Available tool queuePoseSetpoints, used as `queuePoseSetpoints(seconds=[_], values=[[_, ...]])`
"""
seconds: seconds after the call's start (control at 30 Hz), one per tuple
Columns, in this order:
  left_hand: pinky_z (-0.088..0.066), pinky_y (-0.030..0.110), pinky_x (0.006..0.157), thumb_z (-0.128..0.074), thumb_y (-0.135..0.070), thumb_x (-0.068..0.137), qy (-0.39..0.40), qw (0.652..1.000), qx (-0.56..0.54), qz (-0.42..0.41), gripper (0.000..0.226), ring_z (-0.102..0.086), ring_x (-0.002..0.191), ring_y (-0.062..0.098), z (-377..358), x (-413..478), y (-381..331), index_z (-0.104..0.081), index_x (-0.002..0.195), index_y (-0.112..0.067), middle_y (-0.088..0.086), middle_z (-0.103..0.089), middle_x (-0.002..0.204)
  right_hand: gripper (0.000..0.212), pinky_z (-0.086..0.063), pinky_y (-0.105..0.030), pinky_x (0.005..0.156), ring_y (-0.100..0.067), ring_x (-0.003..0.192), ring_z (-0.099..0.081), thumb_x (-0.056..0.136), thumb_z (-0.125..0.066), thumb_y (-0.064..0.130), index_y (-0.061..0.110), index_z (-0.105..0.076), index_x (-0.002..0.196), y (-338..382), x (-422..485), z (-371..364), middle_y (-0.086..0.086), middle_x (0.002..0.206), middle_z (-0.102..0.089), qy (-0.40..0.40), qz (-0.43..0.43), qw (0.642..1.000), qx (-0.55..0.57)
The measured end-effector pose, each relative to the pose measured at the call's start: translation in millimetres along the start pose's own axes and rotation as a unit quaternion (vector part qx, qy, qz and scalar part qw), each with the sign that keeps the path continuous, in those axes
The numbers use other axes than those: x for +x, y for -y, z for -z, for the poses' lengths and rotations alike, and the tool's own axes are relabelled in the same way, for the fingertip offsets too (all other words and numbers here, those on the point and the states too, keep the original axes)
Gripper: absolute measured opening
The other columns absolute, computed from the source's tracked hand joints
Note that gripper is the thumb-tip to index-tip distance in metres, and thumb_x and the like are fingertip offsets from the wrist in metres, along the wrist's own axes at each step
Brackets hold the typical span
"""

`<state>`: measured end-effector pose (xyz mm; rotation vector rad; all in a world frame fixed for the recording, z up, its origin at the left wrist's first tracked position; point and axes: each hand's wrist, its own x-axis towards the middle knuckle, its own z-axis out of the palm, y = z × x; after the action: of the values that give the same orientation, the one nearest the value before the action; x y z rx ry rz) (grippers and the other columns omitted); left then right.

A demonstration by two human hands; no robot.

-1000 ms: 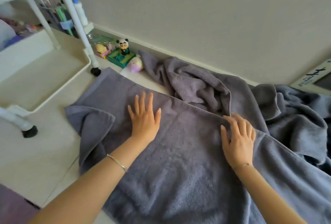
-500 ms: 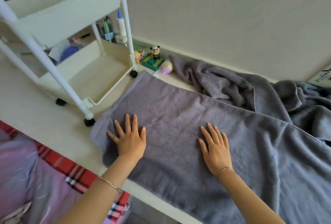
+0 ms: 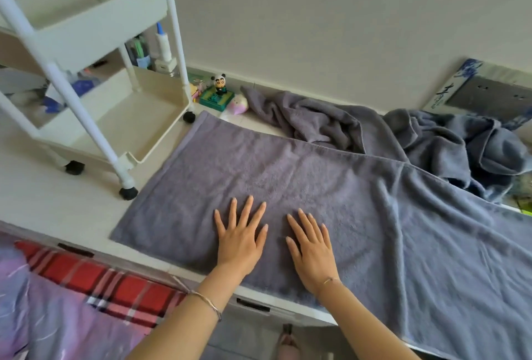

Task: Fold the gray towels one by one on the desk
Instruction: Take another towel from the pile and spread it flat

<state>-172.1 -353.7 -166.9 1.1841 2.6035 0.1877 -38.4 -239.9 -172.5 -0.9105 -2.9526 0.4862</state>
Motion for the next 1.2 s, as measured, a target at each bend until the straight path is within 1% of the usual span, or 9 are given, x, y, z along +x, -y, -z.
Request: queuePoseSetpoints(seconds=[0.13,0.27,0.4,0.67,0.8,0.9,1.0,1.1,1.2], values=[[0.003,0.062,0.11,0.002,-0.056,0.089,-0.032,0.999,0.015,0.012,0.058,0.0,0.147,0.029,-6.2,5.2,14.4,0.006,0.144,-0.039,-0.007,-0.005,0.159,0.082,0.018,-0.027,0.114,-0.007,0.143,0.01,0.075,0.027,0.07,0.037,0.0,0.146,-42.7,-25.0,10.4,0.018,0.151,0.009,-0.007,-0.043,0.999,-0.024],[0.006,0.061,0.111,-0.009,-0.047,0.099,-0.005,0.998,0.054,0.03,0.054,0.014,0.145,0.029,-4.5,6.3,12.2,0.022,0.142,-0.036,-0.006,0.014,0.158,0.079,0.015,-0.029,0.115,-0.006,0.142,0.013,0.073,0.024,0.074,0.041,0.007,0.143,-100.7,-62.5,25.3,0.017,0.153,0.01,-0.01,-0.124,0.992,-0.036],[0.006,0.059,0.114,-0.008,-0.048,0.099,0.012,0.999,0.044,0.028,0.059,0.014,0.145,0.029,-1.0,1.6,-34.5,0.012,0.15,-0.023,0.003,0.015,0.159,0.071,0.013,-0.03,0.116,-0.006,0.142,0.012,0.081,0.007,0.064,0.036,0.001,0.146,-128.3,-86.3,42.1,0.013,0.156,0.003,-0.028,-0.176,0.983,-0.033],[0.016,0.053,0.111,0.023,-0.055,0.071,0.049,0.984,-0.016,-0.17,0.083,0.015,0.145,0.023,-38.7,-25.4,-207.9,0.008,0.149,-0.033,-0.005,0.011,0.159,0.073,0.012,-0.031,0.116,-0.008,0.144,0.011,0.08,0.009,0.063,0.038,-0.001,0.148,-182.3,-116.7,52.4,0.013,0.157,0.005,-0.029,-0.204,0.978,-0.011],[0.02,0.061,0.105,0.01,-0.054,0.086,0.046,0.986,0.044,-0.152,0.062,0.015,0.145,0.029,-60.8,-32.2,-229.5,0.015,0.145,-0.036,-0.005,0.012,0.159,0.069,0.014,-0.03,0.116,-0.004,0.14,0.015,0.078,0.013,0.07,0.044,0.006,0.142,-230.5,-154.3,64.5,0.017,0.153,0.01,-0.029,-0.218,0.975,-0.018],[-0.002,0.07,0.107,-0.025,-0.036,0.097,0.022,0.99,0.048,-0.127,0.049,-0.013,0.144,0.037,-63.3,-32.4,-241.6,-0.029,0.146,-0.032,0.003,-0.02,0.157,0.065,0.014,-0.029,0.115,-0.005,0.14,0.016,0.081,0.009,0.068,0.044,0.009,0.142,-287.3,-191.2,79.0,0.016,0.153,0.012,-0.023,-0.259,0.965,-0.021],[-0.031,0.073,0.095,-0.032,-0.033,0.086,-0.035,0.992,0.038,-0.114,0.043,-0.049,0.12,0.043,-58.3,-29.8,-257.1,-0.065,0.106,-0.015,0.015,-0.059,0.124,0.057,0.011,-0.032,0.118,-0.009,0.144,0.013,0.095,-0.009,0.06,0.04,0.003,0.147,-329.6,-217.5,92.8,0.012,0.157,0.008,-0.026,-0.309,0.951,-0.014],[-0.03,0.068,0.101,-0.026,-0.041,0.092,-0.031,0.992,0.018,-0.121,0.054,-0.046,0.124,0.042,-55.5,-32.4,-305.9,-0.062,0.113,-0.007,0.018,-0.057,0.127,0.053,0.008,-0.034,0.118,-0.013,0.146,0.005,0.1,-0.023,0.044,0.033,-0.01,0.15,-364.8,-229.9,111.0,0.007,0.159,-0.002,-0.059,-0.33,0.942,-0.012],[0.002,0.056,0.114,-0.015,-0.044,0.1,0.011,0.986,0.011,-0.167,0.057,-0.005,0.146,0.029,-66.0,-37.4,-365.0,-0.018,0.15,-0.016,0.007,-0.012,0.159,0.051,0.008,-0.034,0.118,-0.013,0.146,0.005,0.1,-0.022,0.043,0.034,-0.013,0.15,-391.9,-233.5,125.1,0.006,0.159,-0.003,-0.067,-0.335,0.94,0.001]])
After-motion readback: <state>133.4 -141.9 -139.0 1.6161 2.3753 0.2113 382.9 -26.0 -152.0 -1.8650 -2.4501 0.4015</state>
